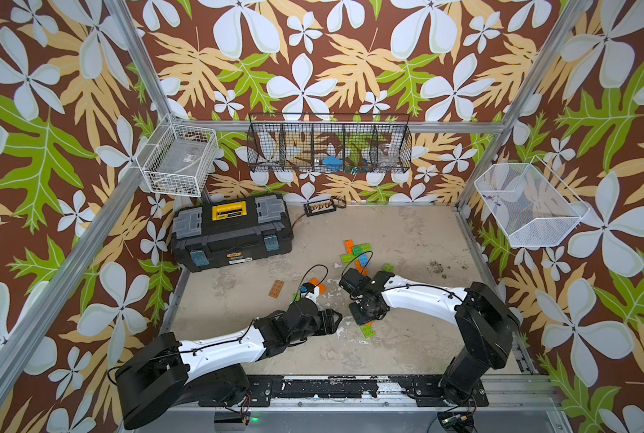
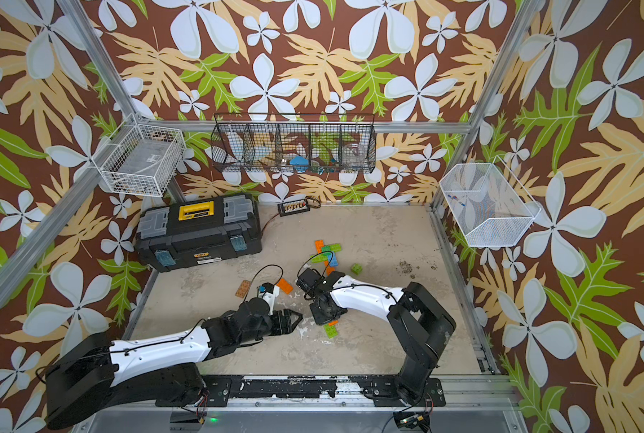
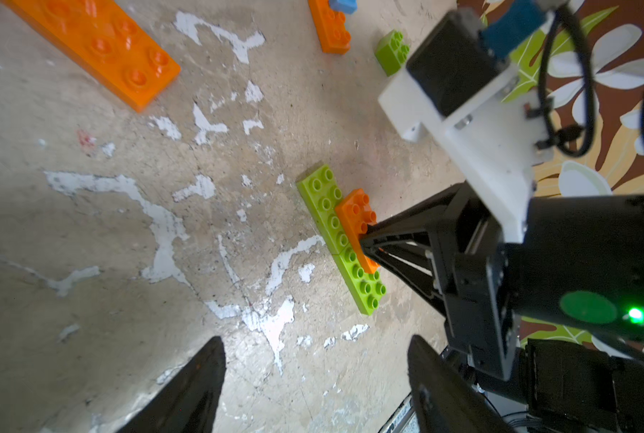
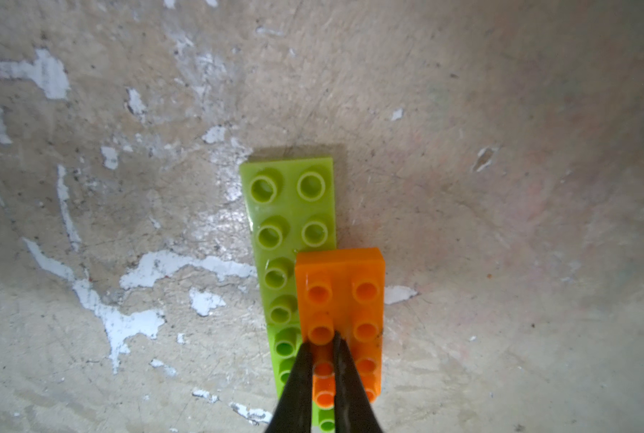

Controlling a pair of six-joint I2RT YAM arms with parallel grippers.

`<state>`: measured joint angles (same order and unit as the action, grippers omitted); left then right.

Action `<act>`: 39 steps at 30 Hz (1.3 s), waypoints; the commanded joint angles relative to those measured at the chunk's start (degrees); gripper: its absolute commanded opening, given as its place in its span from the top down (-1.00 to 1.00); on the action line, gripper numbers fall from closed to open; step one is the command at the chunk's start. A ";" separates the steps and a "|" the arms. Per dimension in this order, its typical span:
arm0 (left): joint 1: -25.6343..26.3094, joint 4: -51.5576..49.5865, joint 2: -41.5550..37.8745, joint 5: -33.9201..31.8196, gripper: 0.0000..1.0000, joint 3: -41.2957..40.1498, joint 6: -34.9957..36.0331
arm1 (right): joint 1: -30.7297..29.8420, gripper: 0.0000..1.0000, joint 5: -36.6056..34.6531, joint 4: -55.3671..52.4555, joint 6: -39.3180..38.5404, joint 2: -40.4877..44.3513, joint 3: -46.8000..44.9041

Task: Assemble a small pinwheel with lego
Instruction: Assemble the lego brick with the lego brick, then move the lego brick at the center of the board.

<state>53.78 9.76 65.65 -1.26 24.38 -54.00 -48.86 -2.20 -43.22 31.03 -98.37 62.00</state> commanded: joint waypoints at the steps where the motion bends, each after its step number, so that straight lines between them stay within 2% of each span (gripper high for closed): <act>1: -1.58 -3.05 -2.11 -1.36 -0.55 0.18 1.75 | -0.20 0.72 -1.78 -3.97 0.83 1.38 1.43; 7: -3.33 -5.44 -3.69 -0.98 -0.56 0.22 3.36 | -0.19 0.64 -0.23 -5.61 0.83 4.16 3.13; 15: -4.69 -6.30 -3.55 -0.59 -0.56 0.22 3.36 | 0.04 0.63 0.12 -4.43 -0.27 5.27 2.33; 21: -12.15 -9.31 -6.55 2.43 -0.55 0.32 5.81 | 1.06 0.62 1.51 -0.38 -5.35 5.68 4.05; 26: -18.85 -12.34 -8.46 4.94 -0.54 0.56 8.02 | 2.46 0.57 3.05 0.55 -9.54 2.31 8.13; 31: -25.13 -14.21 -8.63 7.66 -0.45 0.31 8.97 | 1.94 0.59 4.39 0.00 -9.59 -3.02 14.79; 35: -26.62 -18.20 -5.84 6.19 -0.40 1.97 10.52 | 1.64 0.62 2.77 -1.19 -8.25 -5.21 18.10; 39: -26.54 -22.46 -0.69 4.96 -0.37 5.47 13.45 | 1.82 0.62 0.62 -1.76 -7.38 -3.73 18.19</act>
<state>27.38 -8.43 63.05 4.75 28.27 -43.66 -47.18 0.62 -43.38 22.55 -102.96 80.01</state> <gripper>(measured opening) 0.686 0.190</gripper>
